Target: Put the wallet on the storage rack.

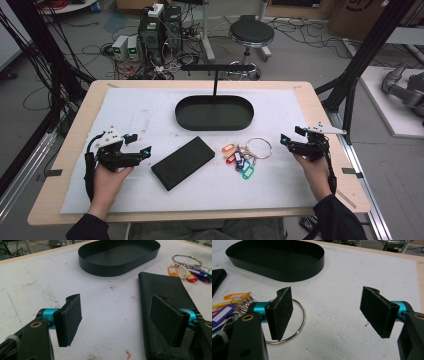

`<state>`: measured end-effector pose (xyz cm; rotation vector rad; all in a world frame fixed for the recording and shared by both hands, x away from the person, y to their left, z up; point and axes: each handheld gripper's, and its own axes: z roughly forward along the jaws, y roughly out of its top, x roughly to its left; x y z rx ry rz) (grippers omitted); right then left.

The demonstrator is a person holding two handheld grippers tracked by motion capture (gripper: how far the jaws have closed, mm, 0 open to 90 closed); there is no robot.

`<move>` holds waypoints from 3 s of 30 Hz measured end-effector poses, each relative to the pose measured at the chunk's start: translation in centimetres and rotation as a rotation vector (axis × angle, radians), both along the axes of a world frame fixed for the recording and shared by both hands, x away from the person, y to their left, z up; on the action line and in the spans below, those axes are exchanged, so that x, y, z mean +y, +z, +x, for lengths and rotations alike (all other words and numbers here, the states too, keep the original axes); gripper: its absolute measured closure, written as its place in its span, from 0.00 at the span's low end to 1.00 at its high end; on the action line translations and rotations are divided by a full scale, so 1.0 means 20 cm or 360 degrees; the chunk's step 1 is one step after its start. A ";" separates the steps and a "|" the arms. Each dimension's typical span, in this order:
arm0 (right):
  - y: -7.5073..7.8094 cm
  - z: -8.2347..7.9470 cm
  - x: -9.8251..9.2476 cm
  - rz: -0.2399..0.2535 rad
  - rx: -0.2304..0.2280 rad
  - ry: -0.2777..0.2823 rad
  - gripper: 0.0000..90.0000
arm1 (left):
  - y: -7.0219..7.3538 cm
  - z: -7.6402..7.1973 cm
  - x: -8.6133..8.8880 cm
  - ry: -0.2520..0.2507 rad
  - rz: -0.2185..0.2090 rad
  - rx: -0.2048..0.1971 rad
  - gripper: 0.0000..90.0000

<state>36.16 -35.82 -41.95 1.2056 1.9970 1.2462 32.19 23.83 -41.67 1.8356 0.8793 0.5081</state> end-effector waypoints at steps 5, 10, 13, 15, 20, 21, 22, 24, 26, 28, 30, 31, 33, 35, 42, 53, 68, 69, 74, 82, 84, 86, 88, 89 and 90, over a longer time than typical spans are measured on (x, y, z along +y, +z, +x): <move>0.00 0.00 0.00 -0.0007 -0.0004 -0.0004 0.30 | -0.01 -0.01 -0.03 -0.0021 -0.0013 0.0043 0.33; 0.00 0.00 0.00 -0.0017 -0.0010 -0.0003 0.30 | -0.01 -0.05 -0.07 -0.0021 0.0004 0.0083 0.36; 0.00 -0.01 0.00 -0.0020 -0.0015 0.0000 0.30 | -0.01 -0.07 -0.09 -0.0020 0.0008 0.0098 0.38; 0.01 -0.01 0.00 -0.0022 -0.0015 -0.0002 0.30 | -0.01 -0.08 -0.10 -0.0016 0.0009 0.0125 0.39; 0.01 -0.01 0.00 -0.0024 -0.0026 -0.0005 0.30 | -0.04 -0.12 -0.10 -0.0008 0.0012 0.0216 0.43; 0.01 -0.01 0.00 -0.0027 -0.0028 -0.0004 0.30 | -0.05 -0.13 -0.10 -0.0001 0.0005 0.0238 0.44; 0.01 -0.02 0.01 -0.0028 -0.0026 -0.0004 0.30 | -0.06 -0.14 -0.10 0.0000 0.0002 0.0255 0.44; 0.01 -0.02 0.01 -0.0029 -0.0027 -0.0002 0.30 | -0.08 -0.14 -0.10 -0.0006 -0.0004 0.0298 0.45; 0.01 -0.02 0.01 -0.0036 -0.0033 -0.0003 0.30 | -0.10 -0.14 -0.11 -0.0002 -0.0003 0.0327 0.46; 0.01 -0.01 0.01 -0.0042 -0.0033 -0.0001 0.30 | -0.11 -0.13 -0.11 0.0004 0.0003 0.0343 0.46; 0.01 -0.01 0.01 -0.0043 -0.0032 0.0001 0.30 | -0.12 -0.13 -0.12 0.0006 -0.0004 0.0366 0.46; 0.01 -0.01 0.01 -0.0043 -0.0033 0.0002 0.30 | -0.12 -0.12 -0.12 0.0016 -0.0006 0.0381 0.46; 0.01 -0.01 0.01 -0.0046 -0.0035 0.0002 0.30 | -0.13 -0.12 -0.12 0.0024 -0.0017 0.0408 0.46; 0.01 -0.01 0.01 -0.0045 -0.0033 0.0006 0.30 | -0.14 -0.11 -0.12 0.0038 -0.0028 0.0436 0.46; 0.01 -0.01 0.01 -0.0052 -0.0032 0.0014 0.30 | -0.17 -0.08 -0.11 0.0045 -0.0122 0.0594 0.49; 0.01 -0.01 0.03 -0.0056 -0.0042 0.0021 0.30 | -0.17 -0.10 -0.12 -0.0015 -0.0167 0.0593 0.74; 0.03 -0.02 0.06 -0.0034 -0.0087 0.0046 0.30 | -0.05 -0.16 -0.16 -0.0152 -0.0064 0.0145 0.89; 0.03 -0.02 0.07 -0.0030 -0.0095 0.0056 0.30 | -0.04 -0.16 -0.16 -0.0166 -0.0048 0.0106 0.89; 0.05 -0.03 0.11 0.0007 -0.0127 0.0121 0.30 | 0.00 -0.18 -0.19 -0.0289 0.0041 -0.0115 0.89; 0.07 -0.03 0.25 0.0063 -0.0155 0.0303 0.30 | 0.04 -0.22 -0.22 -0.0446 0.0110 -0.0310 0.90; 0.08 -0.02 0.29 0.0072 -0.0150 0.0365 0.30 | 0.04 -0.22 -0.23 -0.0492 0.0111 -0.0350 0.90; 0.08 -0.01 0.34 0.0068 -0.0154 0.0422 0.30 | 0.04 -0.23 -0.23 -0.0536 0.0117 -0.0382 0.90; 0.08 0.00 0.39 0.0083 -0.0150 0.0514 0.30 | 0.05 -0.23 -0.23 -0.0564 0.0118 -0.0394 0.90; 0.08 0.01 0.41 0.0084 -0.0143 0.0551 0.30 | 0.05 -0.23 -0.23 -0.0576 0.0119 -0.0397 0.90; 0.08 0.01 0.43 0.0082 -0.0134 0.0594 0.30 | 0.05 -0.24 -0.23 -0.0583 0.0120 -0.0402 0.90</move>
